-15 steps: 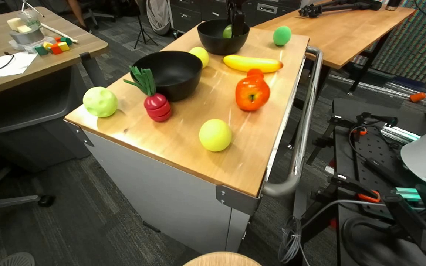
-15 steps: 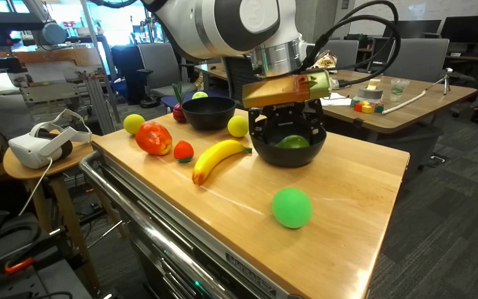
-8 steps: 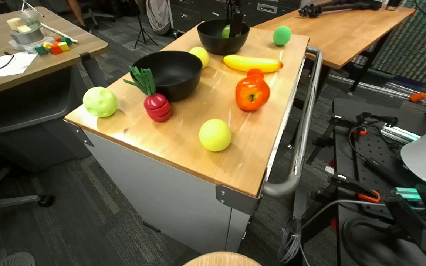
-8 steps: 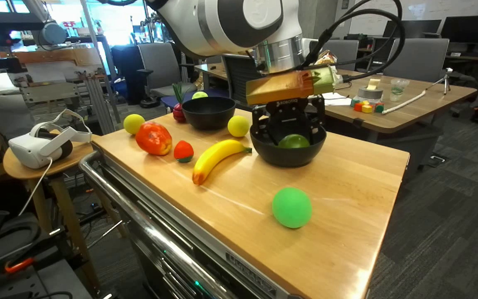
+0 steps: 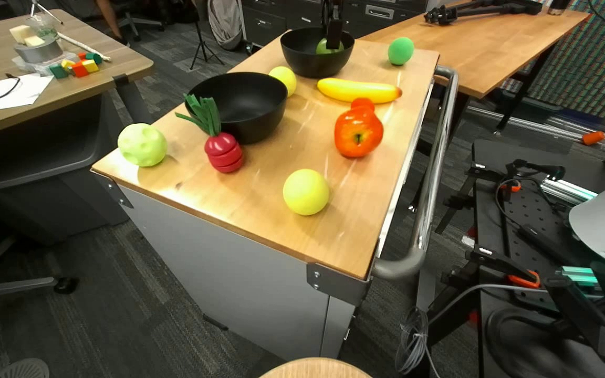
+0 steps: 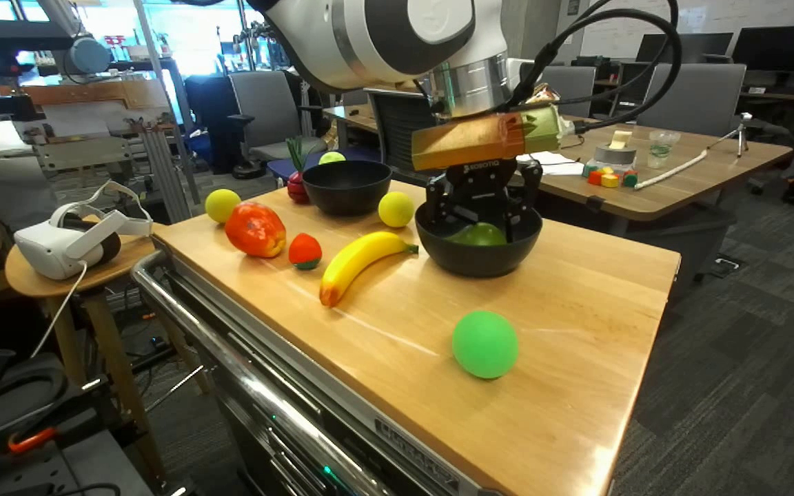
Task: Take all the contents from the black bowls and place them on the table one at at time starting with the left bowl then right bowl
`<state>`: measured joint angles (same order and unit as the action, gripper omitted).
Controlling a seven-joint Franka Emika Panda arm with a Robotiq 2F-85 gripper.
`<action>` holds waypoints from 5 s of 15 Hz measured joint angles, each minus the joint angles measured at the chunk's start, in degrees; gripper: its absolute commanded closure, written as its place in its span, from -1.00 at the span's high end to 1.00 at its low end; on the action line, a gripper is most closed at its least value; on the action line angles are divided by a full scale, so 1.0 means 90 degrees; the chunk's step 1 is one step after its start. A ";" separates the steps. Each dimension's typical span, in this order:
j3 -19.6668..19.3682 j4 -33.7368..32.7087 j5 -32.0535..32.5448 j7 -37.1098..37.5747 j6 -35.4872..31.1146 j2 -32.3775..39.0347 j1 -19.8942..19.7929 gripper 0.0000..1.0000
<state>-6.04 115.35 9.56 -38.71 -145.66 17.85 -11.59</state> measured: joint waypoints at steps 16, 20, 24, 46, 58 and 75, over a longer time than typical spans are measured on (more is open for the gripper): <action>0.0391 -0.0141 0.0437 -0.3091 0.1914 -0.0796 0.0228 0.98; 0.0301 -0.0159 0.0579 -0.4321 0.1868 -0.0769 0.0216 1.00; 0.0200 -0.0184 0.0580 -0.4607 0.1344 -0.0604 0.0200 1.00; 0.0044 -0.0543 0.0109 -0.2398 0.0992 0.0568 0.0003 0.52; 0.0413 -0.0807 0.0108 -0.2380 0.0997 0.0723 0.0028 -0.17; 0.0100 -0.0015 -0.0064 -0.1389 0.3004 -0.1930 0.0024 -0.17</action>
<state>-5.14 115.22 8.98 -51.21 -118.62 0.48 -11.38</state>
